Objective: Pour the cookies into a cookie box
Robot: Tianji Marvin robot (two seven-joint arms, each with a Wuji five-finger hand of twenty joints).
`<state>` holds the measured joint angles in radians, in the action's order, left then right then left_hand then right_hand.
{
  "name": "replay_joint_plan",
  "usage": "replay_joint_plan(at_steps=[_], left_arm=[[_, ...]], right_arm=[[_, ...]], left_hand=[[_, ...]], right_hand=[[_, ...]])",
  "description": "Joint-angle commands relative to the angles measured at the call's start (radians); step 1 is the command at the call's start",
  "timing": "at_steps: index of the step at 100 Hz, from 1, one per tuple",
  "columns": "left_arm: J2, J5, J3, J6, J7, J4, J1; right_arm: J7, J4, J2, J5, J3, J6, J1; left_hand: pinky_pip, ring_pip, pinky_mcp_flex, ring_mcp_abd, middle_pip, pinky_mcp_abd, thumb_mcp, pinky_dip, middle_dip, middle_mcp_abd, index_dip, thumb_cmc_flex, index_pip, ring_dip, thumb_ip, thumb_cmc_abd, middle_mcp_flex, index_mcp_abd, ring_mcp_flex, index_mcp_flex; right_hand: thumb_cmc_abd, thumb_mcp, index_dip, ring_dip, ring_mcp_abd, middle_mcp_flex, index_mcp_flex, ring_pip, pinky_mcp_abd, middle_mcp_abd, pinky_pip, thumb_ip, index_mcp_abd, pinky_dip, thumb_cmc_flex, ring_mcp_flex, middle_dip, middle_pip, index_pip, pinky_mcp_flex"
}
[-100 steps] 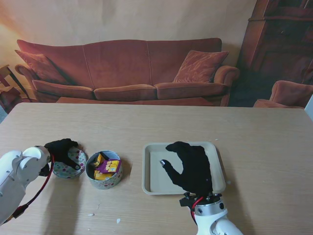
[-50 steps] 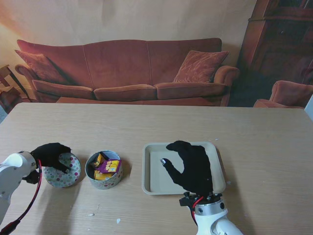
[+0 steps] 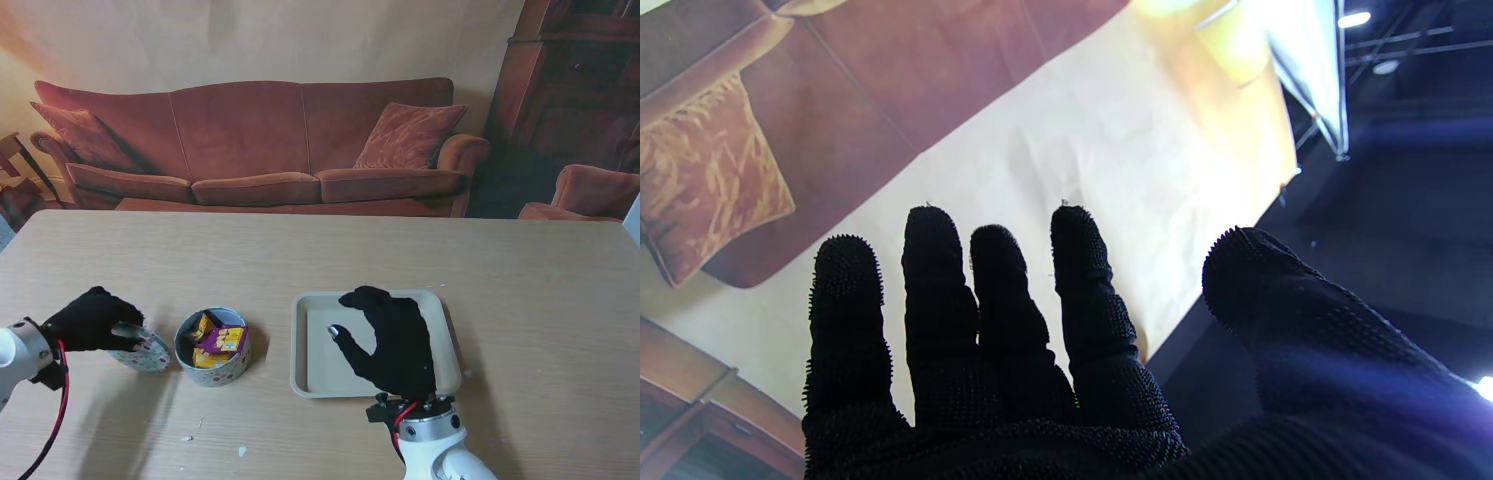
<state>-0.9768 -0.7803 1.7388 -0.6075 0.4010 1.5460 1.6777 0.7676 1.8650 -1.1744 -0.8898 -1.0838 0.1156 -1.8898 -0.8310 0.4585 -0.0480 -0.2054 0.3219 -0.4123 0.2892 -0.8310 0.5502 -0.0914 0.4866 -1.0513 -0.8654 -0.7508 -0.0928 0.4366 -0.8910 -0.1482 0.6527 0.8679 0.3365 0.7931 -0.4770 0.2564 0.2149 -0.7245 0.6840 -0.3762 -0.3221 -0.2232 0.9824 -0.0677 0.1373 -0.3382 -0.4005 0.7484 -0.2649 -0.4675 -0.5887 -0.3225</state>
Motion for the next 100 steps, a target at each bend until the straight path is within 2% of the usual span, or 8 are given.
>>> replay_joint_plan(at_steps=[1, 21, 23, 40, 51, 61, 70, 100], left_arm=[[-0.008, 0.042, 0.014, -0.008, 0.010, 0.050, 0.041], [-0.012, 0.073, 0.038, -0.094, -0.017, 0.140, 0.099], [-0.013, 0.069, 0.036, -0.100, -0.024, 0.144, 0.100], [-0.006, 0.137, 0.013, -0.098, 0.025, 0.195, 0.122], [-0.007, 0.140, -0.011, -0.107, 0.019, 0.220, 0.124], [-0.005, 0.157, -0.049, -0.093, 0.035, 0.236, 0.112], [-0.006, 0.109, -0.094, -0.090, 0.022, 0.230, 0.076], [-0.014, 0.109, -0.232, 0.028, 0.019, 0.177, -0.030]], right_arm=[[-0.010, 0.008, -0.007, -0.001, 0.002, 0.002, -0.008], [-0.018, 0.010, -0.005, -0.002, 0.002, 0.004, -0.010], [-0.020, 0.010, -0.005, -0.001, 0.002, 0.005, -0.011], [-0.024, 0.015, -0.005, 0.002, 0.001, 0.010, -0.017], [-0.021, 0.015, -0.007, 0.009, -0.001, 0.013, -0.018], [-0.030, 0.014, -0.008, 0.019, 0.000, 0.015, -0.017], [-0.039, 0.014, -0.007, 0.020, 0.001, 0.016, -0.016], [-0.069, 0.014, -0.005, 0.033, 0.002, 0.025, -0.016]], left_hand=[[0.031, -0.009, 0.025, 0.018, -0.012, 0.000, 0.050, 0.038, 0.013, 0.040, 0.019, -0.017, 0.005, 0.021, 0.000, -0.002, -0.043, -0.003, -0.013, 0.015], [0.045, -0.005, 0.028, 0.036, -0.020, 0.011, 0.089, 0.074, 0.044, 0.063, 0.048, 0.016, -0.004, 0.021, -0.017, 0.010, -0.078, 0.019, 0.003, 0.025], [0.041, -0.002, 0.022, 0.037, -0.028, 0.006, 0.122, 0.088, 0.057, 0.065, 0.058, 0.034, -0.006, 0.020, -0.026, 0.022, -0.089, 0.025, 0.013, 0.028], [0.045, 0.003, 0.034, 0.035, -0.027, 0.010, 0.137, 0.099, 0.069, 0.058, 0.072, 0.036, -0.011, 0.014, -0.030, 0.023, -0.089, 0.015, 0.009, 0.023], [0.042, 0.006, 0.024, 0.038, -0.027, 0.003, 0.138, 0.101, 0.069, 0.062, 0.074, 0.046, -0.012, 0.012, -0.031, 0.027, -0.093, 0.027, 0.017, 0.025], [0.041, 0.009, 0.024, 0.029, -0.023, -0.002, 0.145, 0.102, 0.071, 0.052, 0.078, 0.045, -0.014, 0.010, -0.030, 0.032, -0.093, 0.017, 0.018, 0.024], [0.026, 0.017, 0.007, 0.038, -0.015, -0.003, 0.147, 0.099, 0.075, 0.064, 0.087, 0.063, -0.022, 0.004, -0.034, 0.031, -0.093, 0.033, 0.028, 0.019], [0.025, 0.019, 0.020, 0.031, -0.005, 0.000, 0.161, 0.104, 0.078, 0.054, 0.095, 0.066, -0.033, -0.001, -0.035, 0.018, -0.076, 0.019, 0.014, -0.002]], right_hand=[[-0.023, -0.009, -0.001, -0.001, -0.031, 0.040, -0.043, 0.010, 0.010, 0.018, -0.004, 0.045, -0.005, -0.011, -0.002, -0.032, -0.011, 0.001, 0.005, 0.002], [-0.017, -0.003, 0.000, -0.001, -0.030, 0.049, -0.055, 0.010, 0.010, 0.017, -0.001, 0.046, 0.001, -0.014, -0.006, -0.033, -0.012, -0.003, 0.004, -0.005], [-0.017, -0.002, 0.001, -0.001, -0.030, 0.052, -0.059, 0.010, 0.010, 0.018, 0.000, 0.046, 0.002, -0.015, -0.006, -0.033, -0.012, -0.002, 0.005, -0.006], [-0.017, -0.001, 0.002, -0.002, -0.030, 0.058, -0.068, 0.011, 0.009, 0.016, 0.001, 0.045, 0.007, -0.017, -0.006, -0.034, -0.012, -0.004, 0.005, -0.009], [-0.019, 0.000, 0.003, -0.002, -0.029, 0.061, -0.072, 0.012, 0.009, 0.016, 0.002, 0.045, 0.009, -0.018, -0.006, -0.034, -0.012, -0.004, 0.005, -0.010], [-0.019, -0.002, 0.004, -0.002, -0.029, 0.064, -0.072, 0.012, 0.009, 0.017, 0.002, 0.045, 0.008, -0.019, -0.006, -0.035, -0.012, -0.004, 0.003, -0.010], [-0.019, -0.003, 0.006, -0.002, -0.028, 0.067, -0.074, 0.012, 0.008, 0.016, 0.002, 0.045, 0.008, -0.020, -0.006, -0.035, -0.011, -0.003, 0.005, -0.010], [-0.022, -0.008, 0.011, -0.003, -0.023, 0.080, -0.083, 0.013, 0.005, 0.015, 0.000, 0.045, 0.010, -0.022, -0.008, -0.030, -0.010, -0.001, 0.011, -0.011]])
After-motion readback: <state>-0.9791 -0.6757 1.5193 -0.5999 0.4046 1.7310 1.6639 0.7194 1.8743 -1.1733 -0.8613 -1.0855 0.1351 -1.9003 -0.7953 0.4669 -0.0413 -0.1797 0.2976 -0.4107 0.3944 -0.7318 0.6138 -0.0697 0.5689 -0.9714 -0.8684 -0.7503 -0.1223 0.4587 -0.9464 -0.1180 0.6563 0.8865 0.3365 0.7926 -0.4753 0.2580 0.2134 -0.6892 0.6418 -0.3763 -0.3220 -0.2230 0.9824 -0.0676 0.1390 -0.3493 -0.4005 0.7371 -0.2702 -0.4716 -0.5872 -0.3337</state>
